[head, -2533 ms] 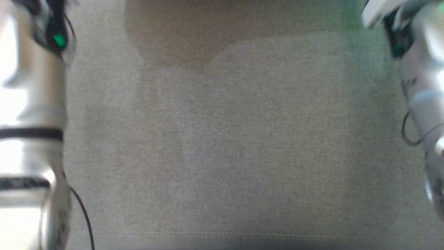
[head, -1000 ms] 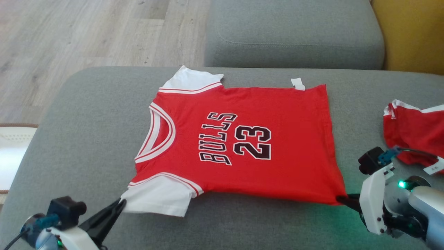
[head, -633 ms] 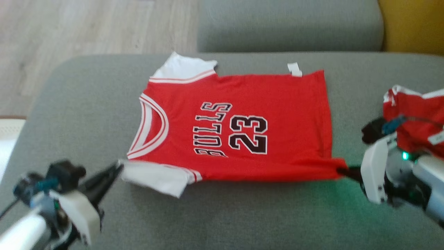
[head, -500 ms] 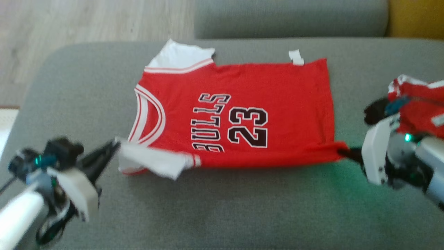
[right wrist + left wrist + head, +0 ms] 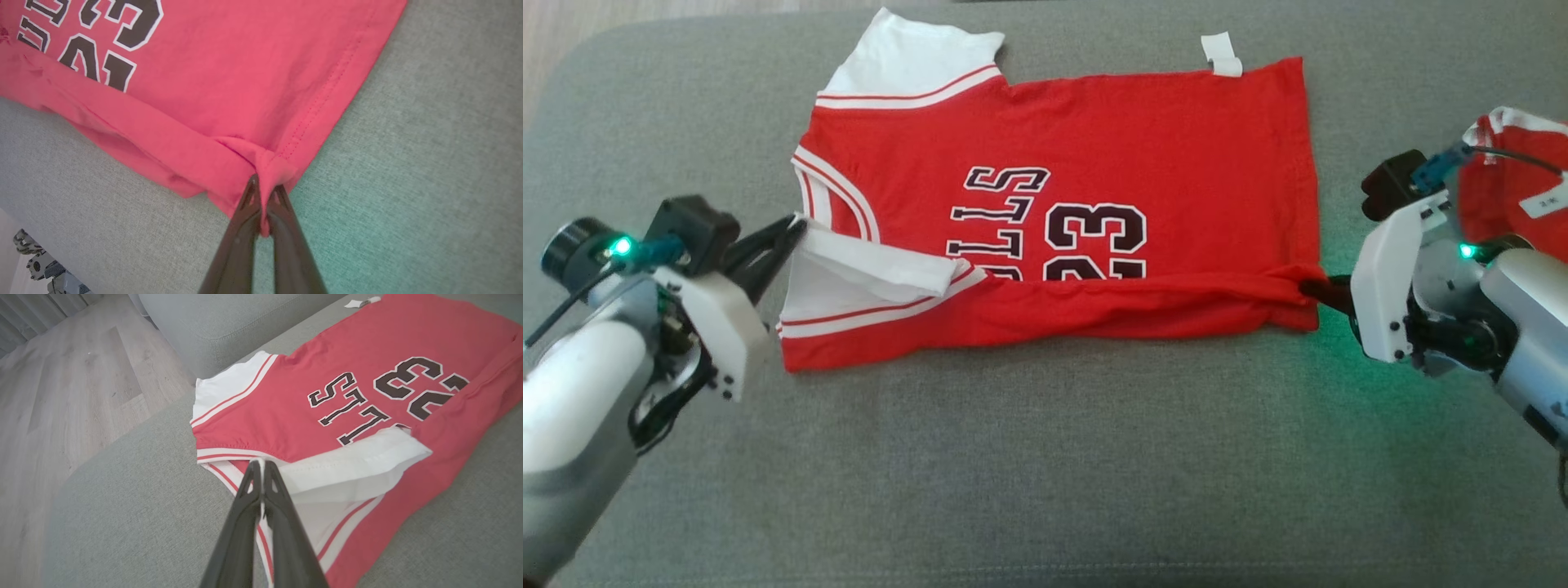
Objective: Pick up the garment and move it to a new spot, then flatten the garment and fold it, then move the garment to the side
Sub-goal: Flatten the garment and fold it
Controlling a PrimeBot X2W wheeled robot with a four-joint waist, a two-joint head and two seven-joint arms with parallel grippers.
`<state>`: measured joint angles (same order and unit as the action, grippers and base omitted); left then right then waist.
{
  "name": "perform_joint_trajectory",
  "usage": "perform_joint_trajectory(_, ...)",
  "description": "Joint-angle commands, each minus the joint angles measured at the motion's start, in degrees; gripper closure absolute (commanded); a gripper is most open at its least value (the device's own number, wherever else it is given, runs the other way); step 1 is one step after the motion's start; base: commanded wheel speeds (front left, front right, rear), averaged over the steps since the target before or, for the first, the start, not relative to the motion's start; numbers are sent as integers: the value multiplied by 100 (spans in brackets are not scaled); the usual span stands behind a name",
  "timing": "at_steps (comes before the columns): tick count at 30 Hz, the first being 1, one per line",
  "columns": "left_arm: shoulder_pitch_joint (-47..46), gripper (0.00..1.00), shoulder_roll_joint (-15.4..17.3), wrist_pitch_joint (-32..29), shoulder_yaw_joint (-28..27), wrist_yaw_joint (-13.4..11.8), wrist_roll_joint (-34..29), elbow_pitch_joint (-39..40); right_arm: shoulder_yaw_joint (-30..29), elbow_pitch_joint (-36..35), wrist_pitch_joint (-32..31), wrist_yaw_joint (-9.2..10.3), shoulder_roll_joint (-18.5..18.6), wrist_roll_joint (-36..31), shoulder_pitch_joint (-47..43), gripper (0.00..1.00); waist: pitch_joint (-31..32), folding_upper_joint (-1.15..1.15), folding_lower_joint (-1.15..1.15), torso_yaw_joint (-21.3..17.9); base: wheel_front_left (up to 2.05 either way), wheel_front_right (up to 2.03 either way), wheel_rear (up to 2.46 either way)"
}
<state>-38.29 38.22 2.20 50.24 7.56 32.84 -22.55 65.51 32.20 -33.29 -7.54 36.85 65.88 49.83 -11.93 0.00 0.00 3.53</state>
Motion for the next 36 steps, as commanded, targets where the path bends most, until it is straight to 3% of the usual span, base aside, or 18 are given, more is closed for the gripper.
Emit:
perform_joint_trajectory(1, -492, 100, 208, 110, -110, -9, 69, -77, -54, -53, 19, 5, 34, -67, 150, 100, -51, 0, 0, -16, 0, 0, 0)
perform_joint_trajectory(13, -1462, 100, -54, 592, 563, -8, 248, -1209, 36, 38, 54, 5, -30, -70, 392, 100, -221, 0, 0, -41, 0, 0, 0)
perform_joint_trajectory(14, -1529, 94, -95, 638, 593, -8, 250, -1320, 47, 33, 106, 5, -31, -106, 425, 80, -233, 0, 0, -41, 0, 0, 0)
perform_joint_trajectory(15, -1586, 4, -148, 692, 613, -8, 252, -1431, 53, 38, 158, 5, -39, -131, 449, 0, -243, 0, 0, -42, 0, 0, 0)
perform_joint_trajectory(21, -1777, 0, -511, 1066, 610, -103, 292, -2029, -4, 208, 861, 5, -124, -330, 572, 0, -213, 0, 0, -15, 0, 0, 0)
perform_joint_trajectory(26, -1665, 0, -752, 1263, 60, -632, 507, -2080, -199, 570, 1849, 5, -254, -626, 618, 0, -52, 0, 0, 33, 0, 0, 0)
perform_joint_trajectory(30, -1239, 0, -944, 1276, -1005, -1157, 627, -1219, -519, 843, 2930, 5, -417, -780, 491, 0, 145, 0, 0, 79, 0, 0, 0)
perform_joint_trajectory(36, 278, 0, -1501, 1278, -2635, -1552, 344, 325, -1218, 1337, 4499, 5, -883, -855, -85, 0, 579, 0, 0, 73, 0, 0, 0)
